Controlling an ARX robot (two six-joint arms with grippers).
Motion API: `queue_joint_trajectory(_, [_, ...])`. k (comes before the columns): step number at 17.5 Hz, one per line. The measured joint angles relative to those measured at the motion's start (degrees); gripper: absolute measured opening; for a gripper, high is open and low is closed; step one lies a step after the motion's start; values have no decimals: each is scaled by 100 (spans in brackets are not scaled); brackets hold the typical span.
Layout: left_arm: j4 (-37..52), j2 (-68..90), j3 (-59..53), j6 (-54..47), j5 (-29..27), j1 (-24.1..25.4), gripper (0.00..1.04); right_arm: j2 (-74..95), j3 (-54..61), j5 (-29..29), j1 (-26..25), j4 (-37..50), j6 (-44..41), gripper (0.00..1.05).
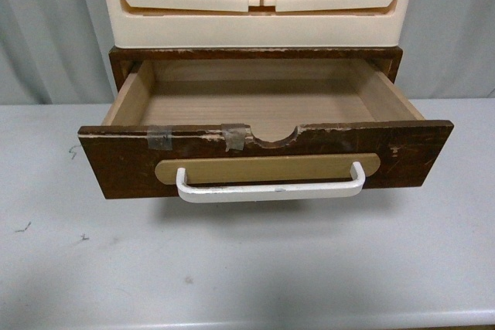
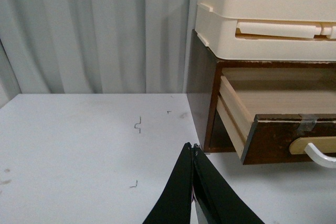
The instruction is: Open drawer
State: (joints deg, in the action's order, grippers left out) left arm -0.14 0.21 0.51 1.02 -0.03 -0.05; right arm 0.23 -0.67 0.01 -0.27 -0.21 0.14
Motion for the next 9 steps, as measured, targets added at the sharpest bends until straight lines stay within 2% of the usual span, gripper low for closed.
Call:
queue_joint_trajectory(2, [-2, 0, 0, 0, 2, 0, 10, 0, 0, -2, 0, 0, -4, 4])
queue_joint_trajectory(5, [-2, 0, 0, 0, 4, 0, 17, 0, 0, 0, 0, 0, -4, 13])
queue_joint_trajectory(9, [-2, 0, 0, 0, 2, 0, 41, 0, 0, 0, 0, 0, -4, 36])
